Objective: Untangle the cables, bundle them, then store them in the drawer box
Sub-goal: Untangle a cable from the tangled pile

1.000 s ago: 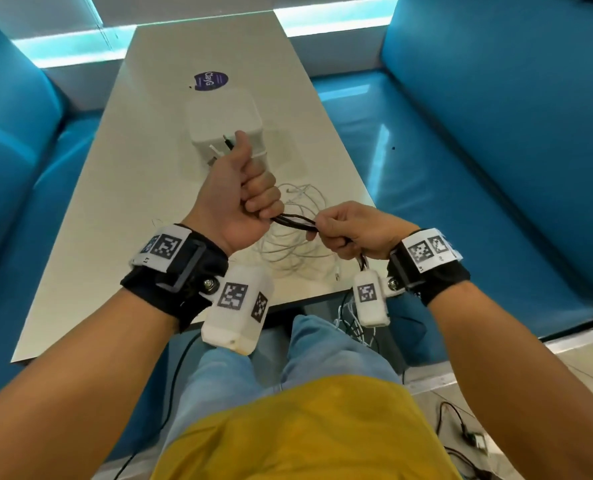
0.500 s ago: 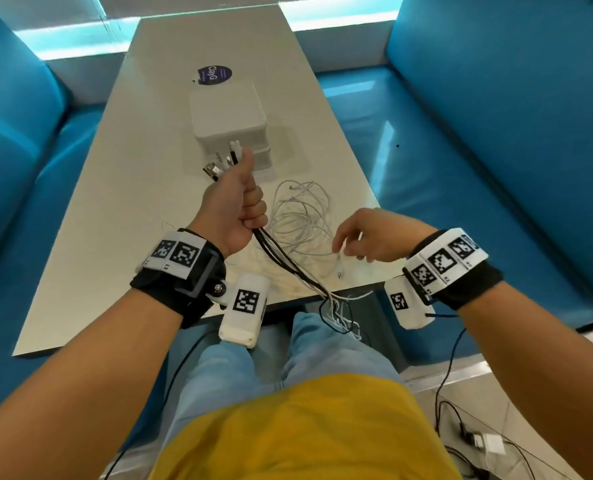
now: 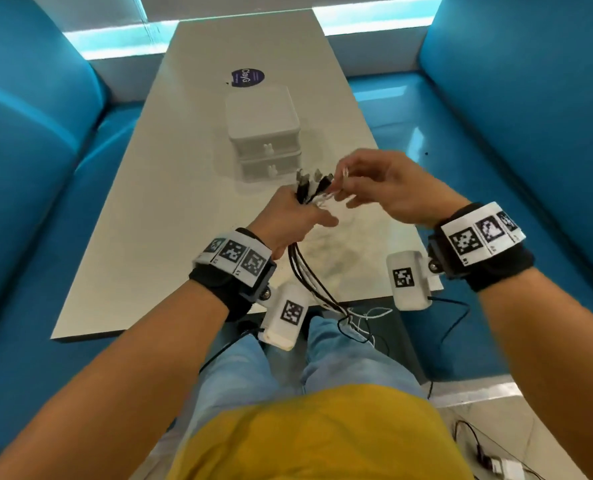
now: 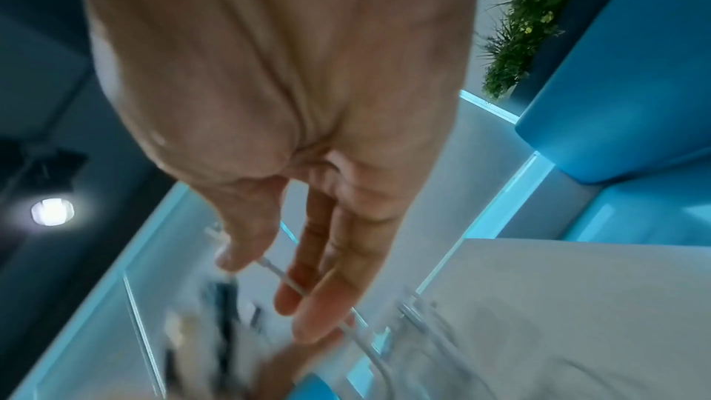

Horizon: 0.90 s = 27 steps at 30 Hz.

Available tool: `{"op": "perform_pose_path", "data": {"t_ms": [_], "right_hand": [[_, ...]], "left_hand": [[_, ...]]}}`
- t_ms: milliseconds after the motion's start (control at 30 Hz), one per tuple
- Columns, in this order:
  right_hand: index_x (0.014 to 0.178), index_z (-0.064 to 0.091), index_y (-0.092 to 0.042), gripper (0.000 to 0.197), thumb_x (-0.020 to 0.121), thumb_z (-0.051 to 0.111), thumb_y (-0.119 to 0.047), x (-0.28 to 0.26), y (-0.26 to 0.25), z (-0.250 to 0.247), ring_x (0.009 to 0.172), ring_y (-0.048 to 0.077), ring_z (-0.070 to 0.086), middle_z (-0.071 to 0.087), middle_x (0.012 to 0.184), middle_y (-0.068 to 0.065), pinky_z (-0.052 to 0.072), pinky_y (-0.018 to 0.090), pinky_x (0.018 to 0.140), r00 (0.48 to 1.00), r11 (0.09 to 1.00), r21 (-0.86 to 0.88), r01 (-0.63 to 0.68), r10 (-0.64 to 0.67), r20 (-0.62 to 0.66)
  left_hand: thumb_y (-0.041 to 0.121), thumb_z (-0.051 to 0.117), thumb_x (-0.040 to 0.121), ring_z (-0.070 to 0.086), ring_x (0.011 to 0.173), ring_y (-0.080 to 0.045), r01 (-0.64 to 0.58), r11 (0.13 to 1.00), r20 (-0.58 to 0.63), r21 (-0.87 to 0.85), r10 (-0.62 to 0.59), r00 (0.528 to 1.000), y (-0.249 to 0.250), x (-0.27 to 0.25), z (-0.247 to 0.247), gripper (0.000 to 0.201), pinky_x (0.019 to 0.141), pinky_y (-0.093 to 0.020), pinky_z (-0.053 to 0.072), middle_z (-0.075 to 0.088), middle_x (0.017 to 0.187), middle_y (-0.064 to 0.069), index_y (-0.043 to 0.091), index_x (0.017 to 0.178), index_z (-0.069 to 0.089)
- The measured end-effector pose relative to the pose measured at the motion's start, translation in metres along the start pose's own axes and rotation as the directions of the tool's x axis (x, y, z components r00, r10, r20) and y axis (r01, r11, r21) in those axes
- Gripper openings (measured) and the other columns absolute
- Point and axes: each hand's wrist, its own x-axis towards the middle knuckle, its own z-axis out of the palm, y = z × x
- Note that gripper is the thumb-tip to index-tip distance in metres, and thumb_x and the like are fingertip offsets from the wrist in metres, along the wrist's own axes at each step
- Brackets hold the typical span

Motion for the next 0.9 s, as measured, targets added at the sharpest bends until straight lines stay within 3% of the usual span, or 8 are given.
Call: {"op": "perform_pose_path", "data": {"t_ms": [100, 167, 300, 467, 567, 700, 833, 900], "right_hand": [[0.092, 0.057, -0.018, 0.015, 0.099, 0.049, -0.008, 0.013, -0.019, -0.008, 0.082, 0.02, 0.068, 0.067, 0.09, 0.004, 0.056, 0.03, 0.082, 0.988, 0.976, 0.187, 0.114, -0.092, -0.127], [0.093, 0.057, -0.018, 0.013, 0.1, 0.047, -0.012, 0.017, -0.024, -0.012, 0.083, 0.02, 0.068, 0.068, 0.089, 0.002, 0.055, 0.03, 0.083, 0.966, 0.938, 0.289, 0.192, -0.129, -0.224], [0.098, 0.058, -0.015, 0.016, 0.102, 0.043, -0.013, 0.018, -0.024, -0.02, 0.083, 0.02, 0.068, 0.067, 0.087, 0.002, 0.054, 0.03, 0.083, 0.921, 0.856, 0.441, 0.27, -0.097, -0.377], [0.1, 0.065, -0.012, 0.02, 0.096, 0.051, 0.002, 0.021, -0.001, 0.003, 0.071, 0.006, 0.066, 0.064, 0.082, 0.001, 0.056, 0.022, 0.078, 0.953, 0.981, 0.17, 0.099, -0.045, -0.3], [0.096, 0.066, -0.013, 0.022, 0.09, 0.058, 0.007, 0.023, 0.004, 0.022, 0.066, 0.003, 0.064, 0.066, 0.08, 0.003, 0.055, 0.019, 0.074, 0.962, 0.996, 0.064, 0.056, -0.037, -0.269], [0.084, 0.06, -0.015, 0.021, 0.086, 0.064, 0.006, 0.024, 0.005, 0.042, 0.064, 0.01, 0.065, 0.066, 0.076, 0.007, 0.055, 0.022, 0.067, 0.976, 0.993, 0.108, 0.053, -0.029, -0.215], [0.081, 0.044, -0.012, 0.029, 0.085, 0.064, 0.009, 0.025, 0.003, 0.053, 0.07, 0.014, 0.068, 0.071, 0.078, 0.0, 0.058, 0.032, 0.068, 0.972, 0.966, 0.25, 0.07, -0.009, -0.235], [0.081, 0.041, -0.012, 0.031, 0.086, 0.063, 0.009, 0.024, 0.001, 0.057, 0.07, 0.015, 0.068, 0.07, 0.086, 0.006, 0.059, 0.032, 0.069, 0.969, 0.957, 0.285, 0.062, 0.011, -0.248]], "left_hand": [[0.016, 0.071, 0.082, 0.034, 0.039, -0.007, 0.04, 0.999, -0.108, -0.006, -0.041, 0.993, -0.007, 0.011, 0.002, 0.017, 0.04, -0.017, 0.025, 0.051, 0.068, 0.0, 0.013, 0.099, 0.07], [0.02, 0.069, 0.083, 0.036, 0.039, -0.008, 0.059, 0.998, -0.192, 0.034, -0.051, 0.98, -0.015, 0.017, -0.004, 0.011, 0.041, -0.019, 0.028, 0.048, 0.059, 0.0, 0.01, 0.087, 0.068], [0.023, 0.066, 0.086, 0.034, 0.045, -0.017, 0.188, 0.982, -0.282, 0.024, -0.174, 0.943, -0.038, 0.021, -0.022, 0.019, 0.045, -0.022, 0.027, 0.04, 0.057, -0.002, 0.009, 0.078, 0.057], [0.01, 0.064, 0.086, 0.026, 0.041, -0.011, 0.053, 0.968, -0.35, -0.245, -0.139, 0.926, -0.033, 0.016, -0.024, 0.008, 0.04, -0.018, 0.023, 0.039, 0.051, 0.006, 0.015, 0.092, 0.067], [-0.004, 0.063, 0.08, 0.026, 0.043, -0.01, -0.082, 0.944, -0.317, -0.319, -0.024, 0.948, -0.021, 0.01, -0.019, 0.033, 0.043, -0.02, 0.023, 0.041, 0.043, 0.015, 0.022, 0.099, 0.068], [-0.013, 0.058, 0.078, 0.033, 0.039, -0.003, -0.199, 0.924, -0.234, -0.328, 0.125, 0.964, -0.017, -0.001, -0.017, 0.042, 0.044, -0.02, 0.027, 0.044, 0.045, 0.014, 0.01, 0.112, 0.066], [-0.003, 0.059, 0.083, 0.021, 0.046, -0.008, -0.172, 0.887, -0.122, -0.428, 0.132, 0.984, -0.022, -0.003, -0.022, 0.034, 0.047, -0.025, 0.016, 0.031, 0.058, 0.004, 0.013, 0.111, 0.069], [0.002, 0.058, 0.088, 0.02, 0.047, -0.007, -0.133, 0.874, -0.064, -0.468, 0.117, 0.991, -0.022, -0.005, -0.025, 0.028, 0.05, -0.027, 0.013, 0.027, 0.065, 0.0, 0.012, 0.112, 0.068]]}}
